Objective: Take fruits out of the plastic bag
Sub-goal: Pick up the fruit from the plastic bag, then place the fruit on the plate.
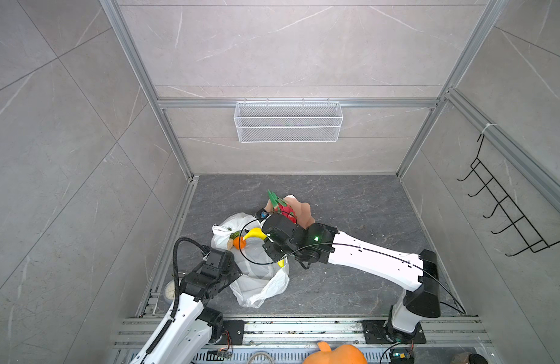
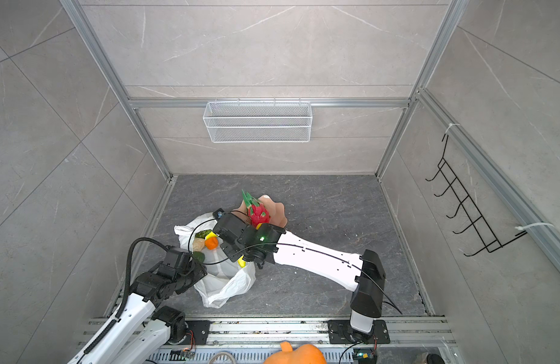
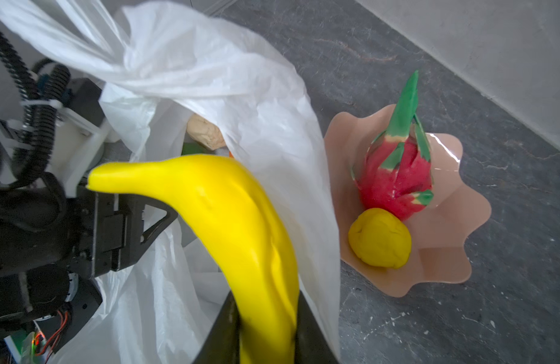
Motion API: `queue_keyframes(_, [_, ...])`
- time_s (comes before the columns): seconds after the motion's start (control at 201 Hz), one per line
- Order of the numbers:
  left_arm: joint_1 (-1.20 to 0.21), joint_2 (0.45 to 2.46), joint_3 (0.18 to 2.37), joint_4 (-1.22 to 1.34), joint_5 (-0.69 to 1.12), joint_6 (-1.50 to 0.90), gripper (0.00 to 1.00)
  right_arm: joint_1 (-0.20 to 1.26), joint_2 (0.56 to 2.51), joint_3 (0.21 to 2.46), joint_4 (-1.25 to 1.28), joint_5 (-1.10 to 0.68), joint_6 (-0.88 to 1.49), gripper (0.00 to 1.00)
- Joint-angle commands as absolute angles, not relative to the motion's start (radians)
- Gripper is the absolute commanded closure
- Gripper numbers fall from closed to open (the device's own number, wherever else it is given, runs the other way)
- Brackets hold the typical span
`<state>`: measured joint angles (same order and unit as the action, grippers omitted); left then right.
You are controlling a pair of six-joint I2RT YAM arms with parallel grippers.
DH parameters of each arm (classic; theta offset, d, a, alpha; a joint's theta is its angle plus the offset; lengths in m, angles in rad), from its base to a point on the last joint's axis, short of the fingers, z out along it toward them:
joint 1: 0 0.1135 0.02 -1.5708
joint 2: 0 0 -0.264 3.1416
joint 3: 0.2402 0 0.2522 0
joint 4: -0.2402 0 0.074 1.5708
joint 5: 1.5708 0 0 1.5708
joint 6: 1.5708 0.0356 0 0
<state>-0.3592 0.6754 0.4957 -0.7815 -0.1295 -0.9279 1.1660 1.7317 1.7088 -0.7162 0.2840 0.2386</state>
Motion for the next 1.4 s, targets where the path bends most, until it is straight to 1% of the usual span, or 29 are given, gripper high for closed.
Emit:
queue_keyframes(0.0, [-0.356, 0.676, 0.503, -0.792, -0.141, -0.928, 0.37, 1.145, 1.677, 1.721, -0.728, 0.315, 0.23, 0.75])
queue_keyframes(0.179, [-0.356, 0.677, 0.502, -0.79, -0.141, -0.925, 0.37, 1.056, 1.659, 1.767, -0.75, 0.327, 0.204, 0.75])
queue_keyframes(0.393, [-0.355, 0.677, 0.502, -0.791, -0.138, -0.926, 0.37, 0.93, 1.69, 1.769, -0.735, 0.289, 0.186, 0.75])
queue_keyframes(0.547, [-0.355, 0.673, 0.503, -0.791, -0.137, -0.925, 0.37, 0.8, 1.777, 1.777, -0.728, 0.243, 0.186, 0.75])
queue_keyframes(0.707, [-0.355, 0.673, 0.504, -0.79, -0.135, -0.924, 0.37, 0.708, 1.9, 1.822, -0.724, 0.2, 0.192, 0.75])
queue_keyframes(0.99, [-0.356, 0.673, 0.505, -0.787, -0.129, -0.922, 0.37, 0.636, 2.098, 1.916, -0.742, 0.165, 0.21, 0.76])
queue_keyframes(1.135, [-0.356, 0.678, 0.507, -0.788, -0.13, -0.92, 0.37, 0.626, 2.186, 1.982, -0.771, 0.175, 0.21, 0.77])
queue_keyframes(1.393, [-0.356, 0.668, 0.505, -0.792, -0.129, -0.923, 0.37, 0.617, 2.29, 2.061, -0.818, 0.192, 0.221, 0.78])
